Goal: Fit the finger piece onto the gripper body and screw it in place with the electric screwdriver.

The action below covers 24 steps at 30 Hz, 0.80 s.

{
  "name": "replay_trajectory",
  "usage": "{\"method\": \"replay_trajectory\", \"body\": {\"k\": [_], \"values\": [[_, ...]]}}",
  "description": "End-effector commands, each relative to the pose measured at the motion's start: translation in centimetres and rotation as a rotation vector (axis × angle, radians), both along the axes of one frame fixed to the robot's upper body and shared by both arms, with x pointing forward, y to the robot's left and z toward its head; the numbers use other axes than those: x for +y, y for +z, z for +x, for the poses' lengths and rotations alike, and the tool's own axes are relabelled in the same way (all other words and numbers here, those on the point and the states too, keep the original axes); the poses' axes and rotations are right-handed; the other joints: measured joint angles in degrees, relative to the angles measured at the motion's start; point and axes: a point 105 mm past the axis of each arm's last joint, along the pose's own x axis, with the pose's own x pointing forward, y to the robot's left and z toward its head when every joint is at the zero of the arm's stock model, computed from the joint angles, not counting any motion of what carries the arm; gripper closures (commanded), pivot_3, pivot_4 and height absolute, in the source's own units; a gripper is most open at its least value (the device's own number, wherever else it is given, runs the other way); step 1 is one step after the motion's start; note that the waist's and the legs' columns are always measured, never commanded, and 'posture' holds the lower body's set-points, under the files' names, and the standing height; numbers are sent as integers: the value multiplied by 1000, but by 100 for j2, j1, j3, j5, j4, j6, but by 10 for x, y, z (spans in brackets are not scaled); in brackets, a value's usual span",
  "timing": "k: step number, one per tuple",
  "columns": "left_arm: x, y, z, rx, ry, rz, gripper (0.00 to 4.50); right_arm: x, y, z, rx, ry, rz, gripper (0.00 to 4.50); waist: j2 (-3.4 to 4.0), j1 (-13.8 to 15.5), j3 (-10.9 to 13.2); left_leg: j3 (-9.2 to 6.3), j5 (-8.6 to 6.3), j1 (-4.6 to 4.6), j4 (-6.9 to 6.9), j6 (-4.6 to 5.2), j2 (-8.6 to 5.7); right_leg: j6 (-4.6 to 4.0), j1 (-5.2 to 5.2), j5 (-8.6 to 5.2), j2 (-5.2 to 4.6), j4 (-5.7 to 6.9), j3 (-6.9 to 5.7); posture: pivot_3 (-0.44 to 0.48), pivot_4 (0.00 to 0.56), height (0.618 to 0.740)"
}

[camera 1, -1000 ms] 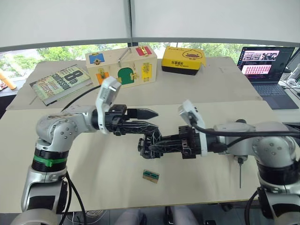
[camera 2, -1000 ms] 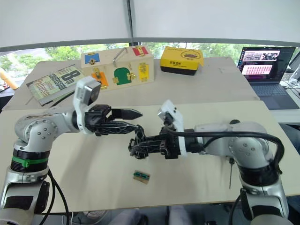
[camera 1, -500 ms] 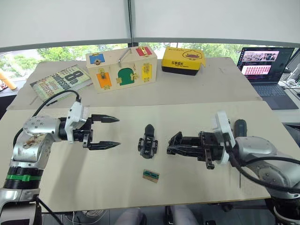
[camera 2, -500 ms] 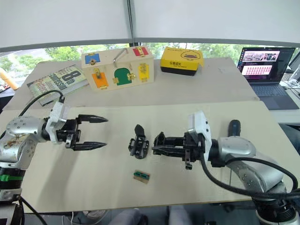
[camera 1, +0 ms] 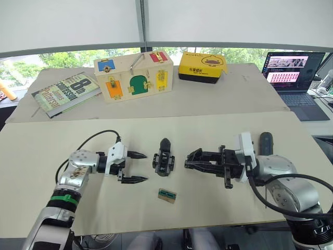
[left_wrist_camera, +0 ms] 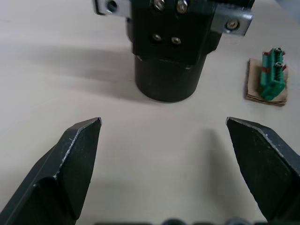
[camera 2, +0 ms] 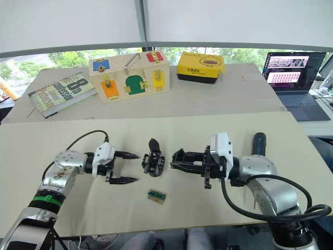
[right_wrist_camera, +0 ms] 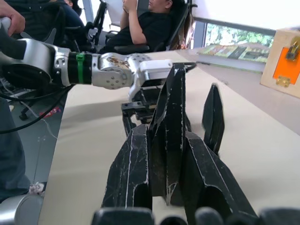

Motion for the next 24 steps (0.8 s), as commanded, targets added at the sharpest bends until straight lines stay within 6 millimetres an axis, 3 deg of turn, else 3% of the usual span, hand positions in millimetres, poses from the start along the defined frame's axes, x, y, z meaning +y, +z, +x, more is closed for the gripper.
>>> {"method": "replay_trajectory", "body": {"k": [1, 9, 19, 24], "values": [[-14, 2, 3, -23, -38, -22, 0, 5, 8, -4, -51, 26, 13, 4075, 0, 18, 0, 0, 0, 0, 2, 0, 0, 0, 1, 0, 0, 0, 1, 0, 150, 740], [-48, 3, 7, -58, -88, -53, 0, 15, 0, -9, -40, 35, 12, 4076, 0, 30, 0, -1, -5, -7, 26, 8, -1, 1, 4, 0, -1, 6, 3, 0, 150, 740], [-50, -2, 10, -16, -75, -47, 0, 17, 1, -8, -52, 16, 13, 4076, 0, 26, 0, -1, -5, -8, 29, 10, -1, 2, 3, 1, 0, 7, 3, 0, 150, 740], [-48, -3, 9, 7, -72, -54, 2202, 20, 11, -3, -109, 14, 31, 4076, 0, 18, 0, -1, -5, -7, 29, 9, 0, 2, 3, 1, 1, 9, 3, 0, 150, 740]]}}
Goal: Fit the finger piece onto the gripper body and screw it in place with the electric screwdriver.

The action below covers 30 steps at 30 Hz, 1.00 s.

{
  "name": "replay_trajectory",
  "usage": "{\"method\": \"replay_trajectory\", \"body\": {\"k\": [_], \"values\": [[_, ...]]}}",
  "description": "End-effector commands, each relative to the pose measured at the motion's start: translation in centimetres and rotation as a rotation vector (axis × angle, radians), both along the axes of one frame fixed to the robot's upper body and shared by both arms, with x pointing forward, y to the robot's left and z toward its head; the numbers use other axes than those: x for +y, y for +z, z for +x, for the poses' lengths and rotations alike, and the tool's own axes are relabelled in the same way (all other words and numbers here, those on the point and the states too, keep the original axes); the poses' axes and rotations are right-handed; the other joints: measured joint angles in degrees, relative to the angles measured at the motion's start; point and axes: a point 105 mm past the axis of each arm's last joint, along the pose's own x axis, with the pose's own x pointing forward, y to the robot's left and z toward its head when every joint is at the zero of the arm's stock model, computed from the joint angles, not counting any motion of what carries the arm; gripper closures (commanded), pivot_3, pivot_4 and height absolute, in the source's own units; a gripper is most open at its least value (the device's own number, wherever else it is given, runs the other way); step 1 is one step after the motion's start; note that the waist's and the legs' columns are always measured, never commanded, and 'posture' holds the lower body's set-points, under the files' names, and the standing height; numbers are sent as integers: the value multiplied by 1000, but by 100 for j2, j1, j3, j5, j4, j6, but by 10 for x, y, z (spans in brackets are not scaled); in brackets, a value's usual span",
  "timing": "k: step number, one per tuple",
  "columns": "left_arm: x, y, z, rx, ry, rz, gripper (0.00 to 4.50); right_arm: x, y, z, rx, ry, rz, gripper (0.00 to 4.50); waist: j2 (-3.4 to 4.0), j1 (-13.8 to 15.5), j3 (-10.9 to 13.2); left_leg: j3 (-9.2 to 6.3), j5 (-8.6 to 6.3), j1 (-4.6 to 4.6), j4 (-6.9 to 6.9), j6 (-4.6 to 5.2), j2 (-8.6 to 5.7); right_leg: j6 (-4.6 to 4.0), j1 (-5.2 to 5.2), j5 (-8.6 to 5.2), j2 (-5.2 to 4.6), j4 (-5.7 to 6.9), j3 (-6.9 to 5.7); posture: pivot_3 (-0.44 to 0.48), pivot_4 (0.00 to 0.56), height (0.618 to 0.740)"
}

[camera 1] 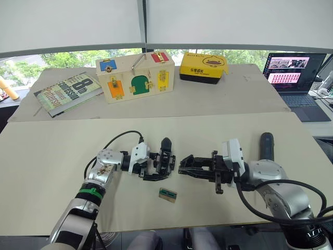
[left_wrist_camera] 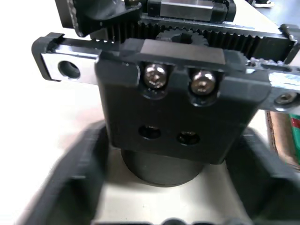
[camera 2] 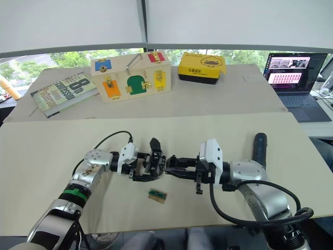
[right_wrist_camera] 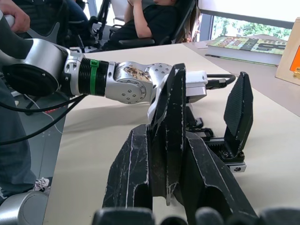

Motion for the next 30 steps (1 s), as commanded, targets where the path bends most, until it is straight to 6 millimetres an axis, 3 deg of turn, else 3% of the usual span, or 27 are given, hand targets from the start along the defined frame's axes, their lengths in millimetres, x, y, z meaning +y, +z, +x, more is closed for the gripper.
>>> {"method": "replay_trajectory", "body": {"k": [1, 8, 15, 30], "values": [[2, 0, -2, 8, -14, 14, 2207, 8, 20, 1, -114, 26, 23, 4076, 1, -8, 0, 0, 0, 0, 1, 0, 0, 0, -1, 0, 0, 1, 1, 0, 150, 740], [0, -3, -3, 4, -24, 42, 2207, 36, 27, 12, -128, 69, 31, 4076, 0, -8, 0, 0, 0, 0, 1, 0, 0, 0, -2, 0, 1, 2, 0, 0, 150, 740], [0, -5, -2, 18, 24, 41, 2207, 54, 3, 18, -78, 111, -39, 4076, 0, -4, -1, -2, 0, 0, 4, 1, -2, 0, 0, 0, 1, 2, -2, 0, 150, 740], [4, -11, -10, 34, 43, 54, 2207, 53, -20, 27, -19, 70, -145, 4076, 3, -18, -3, -2, 0, 2, 3, 0, -1, 0, -1, 0, 4, 3, -2, 0, 150, 740]]}}
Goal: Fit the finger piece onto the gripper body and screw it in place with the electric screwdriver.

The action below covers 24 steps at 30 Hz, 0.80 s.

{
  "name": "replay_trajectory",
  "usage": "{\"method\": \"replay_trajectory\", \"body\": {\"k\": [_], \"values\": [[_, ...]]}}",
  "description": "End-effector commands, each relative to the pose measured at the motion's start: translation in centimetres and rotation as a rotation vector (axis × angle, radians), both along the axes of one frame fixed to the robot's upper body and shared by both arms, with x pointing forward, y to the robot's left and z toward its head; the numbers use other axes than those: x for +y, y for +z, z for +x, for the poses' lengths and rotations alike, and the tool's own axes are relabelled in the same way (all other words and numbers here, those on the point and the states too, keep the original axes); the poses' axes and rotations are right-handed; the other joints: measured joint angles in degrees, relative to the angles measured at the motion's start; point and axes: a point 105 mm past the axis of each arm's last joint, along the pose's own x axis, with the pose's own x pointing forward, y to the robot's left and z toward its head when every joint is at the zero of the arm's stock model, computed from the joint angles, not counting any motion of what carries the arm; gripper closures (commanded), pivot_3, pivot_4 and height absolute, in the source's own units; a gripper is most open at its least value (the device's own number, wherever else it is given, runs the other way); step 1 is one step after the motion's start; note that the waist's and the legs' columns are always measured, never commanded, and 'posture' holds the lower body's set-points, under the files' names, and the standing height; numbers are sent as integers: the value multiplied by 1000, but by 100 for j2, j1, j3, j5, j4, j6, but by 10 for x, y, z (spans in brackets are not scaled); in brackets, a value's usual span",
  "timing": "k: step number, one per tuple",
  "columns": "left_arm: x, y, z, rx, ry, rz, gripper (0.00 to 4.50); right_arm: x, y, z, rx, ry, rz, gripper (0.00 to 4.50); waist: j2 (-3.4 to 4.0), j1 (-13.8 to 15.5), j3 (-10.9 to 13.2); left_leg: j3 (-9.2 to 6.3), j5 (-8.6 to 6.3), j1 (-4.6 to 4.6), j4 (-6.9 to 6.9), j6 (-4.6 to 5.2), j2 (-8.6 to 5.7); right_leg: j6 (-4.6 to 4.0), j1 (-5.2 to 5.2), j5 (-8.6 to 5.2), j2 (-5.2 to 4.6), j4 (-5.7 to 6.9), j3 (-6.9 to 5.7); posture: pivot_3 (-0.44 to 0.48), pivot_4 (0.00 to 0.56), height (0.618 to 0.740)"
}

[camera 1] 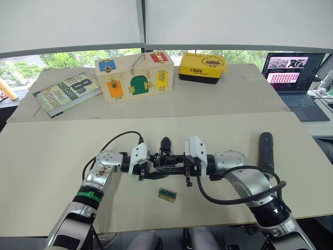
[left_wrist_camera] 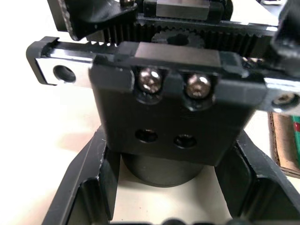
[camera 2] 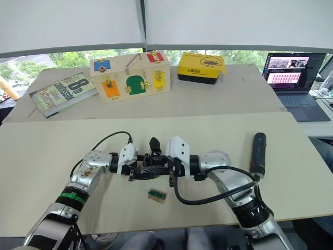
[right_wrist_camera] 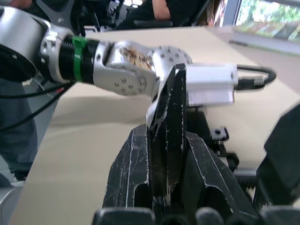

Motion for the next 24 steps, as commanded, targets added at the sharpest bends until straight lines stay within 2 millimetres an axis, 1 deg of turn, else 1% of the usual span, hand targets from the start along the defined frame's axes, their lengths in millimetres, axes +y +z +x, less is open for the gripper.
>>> {"method": "replay_trajectory", "body": {"k": [1, 13, 24], "values": [[4, -10, -6, 35, -1, 33, 2207, -2, 0, 3, -25, -8, -37, 4076, 0, -2, 0, 0, 0, 0, 0, 0, 0, 0, 0, 0, 0, 0, 0, 0, 150, 740], [4, -13, -9, 45, 10, 29, 2207, -4, -3, 8, 22, -67, -87, 4076, 2, -11, -5, 0, 0, 6, -2, 0, 0, 0, 3, 0, 0, 0, 1, 0, 150, 740], [5, -15, -8, 47, 19, 29, 2207, -4, -6, 1, 62, -33, -127, 4077, 3, -8, -8, 0, 0, 8, -3, 0, 1, 0, 5, 0, 0, 0, 2, 0, 150, 740]]}}
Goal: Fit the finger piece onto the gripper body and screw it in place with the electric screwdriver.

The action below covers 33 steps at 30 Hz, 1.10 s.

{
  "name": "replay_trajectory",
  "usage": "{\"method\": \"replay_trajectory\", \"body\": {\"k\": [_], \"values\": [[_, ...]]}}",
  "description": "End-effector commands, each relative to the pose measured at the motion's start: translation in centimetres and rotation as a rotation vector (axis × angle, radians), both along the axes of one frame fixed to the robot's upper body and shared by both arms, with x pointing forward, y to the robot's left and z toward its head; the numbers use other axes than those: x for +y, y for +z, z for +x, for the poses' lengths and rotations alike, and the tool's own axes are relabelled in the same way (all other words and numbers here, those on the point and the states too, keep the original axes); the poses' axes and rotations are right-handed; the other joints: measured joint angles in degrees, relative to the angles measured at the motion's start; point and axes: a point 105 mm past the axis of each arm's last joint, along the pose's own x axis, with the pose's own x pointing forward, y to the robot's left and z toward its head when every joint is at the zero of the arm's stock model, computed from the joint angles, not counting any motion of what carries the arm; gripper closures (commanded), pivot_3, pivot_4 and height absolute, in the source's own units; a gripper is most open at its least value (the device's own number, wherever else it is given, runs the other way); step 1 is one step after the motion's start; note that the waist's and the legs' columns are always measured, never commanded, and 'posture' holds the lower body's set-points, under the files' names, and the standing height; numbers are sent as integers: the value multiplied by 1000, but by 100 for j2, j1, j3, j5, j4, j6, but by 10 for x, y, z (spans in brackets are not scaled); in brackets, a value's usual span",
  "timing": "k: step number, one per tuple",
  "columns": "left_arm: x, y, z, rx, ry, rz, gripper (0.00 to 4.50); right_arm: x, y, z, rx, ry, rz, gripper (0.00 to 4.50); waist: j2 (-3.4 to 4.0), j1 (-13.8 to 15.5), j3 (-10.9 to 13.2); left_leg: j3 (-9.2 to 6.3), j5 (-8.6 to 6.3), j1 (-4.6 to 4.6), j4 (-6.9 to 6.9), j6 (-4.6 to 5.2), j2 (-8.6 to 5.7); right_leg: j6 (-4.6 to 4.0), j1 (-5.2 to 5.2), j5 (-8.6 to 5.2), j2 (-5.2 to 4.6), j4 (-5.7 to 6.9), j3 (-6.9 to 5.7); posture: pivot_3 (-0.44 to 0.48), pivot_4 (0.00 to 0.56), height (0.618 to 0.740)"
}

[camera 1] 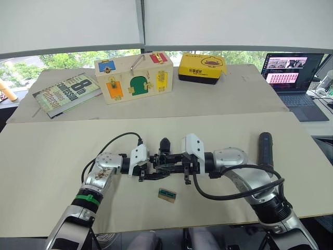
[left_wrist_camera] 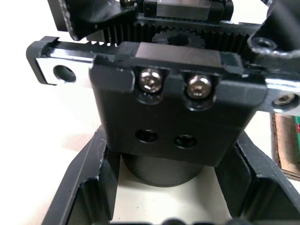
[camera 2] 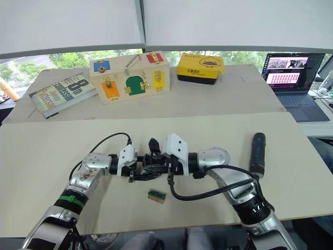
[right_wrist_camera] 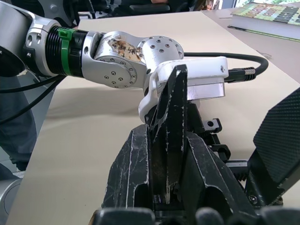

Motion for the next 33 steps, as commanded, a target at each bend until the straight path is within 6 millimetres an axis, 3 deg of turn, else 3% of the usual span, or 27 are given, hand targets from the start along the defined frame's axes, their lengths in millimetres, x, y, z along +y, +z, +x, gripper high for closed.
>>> {"method": "replay_trajectory", "body": {"k": [1, 8, 21, 24, 27, 29, 33], "values": [[4, -13, -6, 50, -1, 33, 2207, -3, -8, -2, 40, 1, -50, 4077, 0, 4, 0, 0, 0, 0, 0, 0, 0, 0, 0, 0, 0, 0, -1, 0, 150, 740], [7, -16, -7, 57, 10, 33, 2207, -2, -6, 0, 55, -11, -58, 4077, 0, 7, -1, -1, 0, 0, -1, 0, 0, 0, 0, 0, 0, -1, -1, 0, 150, 740], [8, -18, -6, 52, 21, 38, 2207, 3, -20, 7, 60, -11, -99, 4078, 4, -45, -30, 0, 0, 12, -2, 0, 2, 0, 10, 0, 1, 1, 3, 0, 150, 740], [8, -18, -6, 52, 25, 39, 2207, 3, -15, 6, 53, 1, -77, 4078, 6, -46, -35, 0, 0, 13, -2, 0, 2, 0, 9, 0, 1, 2, 3, 0, 150, 740], [8, -18, -7, 62, 25, 30, 2207, 8, 6, 5, 3, 26, 14, 4078, 5, -49, -37, 0, 0, 13, -3, 0, 2, 0, 9, 0, 1, 1, 3, 0, 150, 740], [8, -19, -8, 66, 26, 28, 2207, 11, 22, -1, 1, 75, 79, 3066, 5, -53, -37, 0, 0, 12, -3, 0, 2, 0, 7, 0, 1, 1, 3, 0, 150, 740], [10, -22, 0, 45, 82, 42, 2207, 12, 36, -8, -58, 138, 118, 1694, 5, -45, -37, -1, 0, 10, -3, 0, 1, 0, 6, 0, 1, 0, 2, 0, 150, 740]]}}
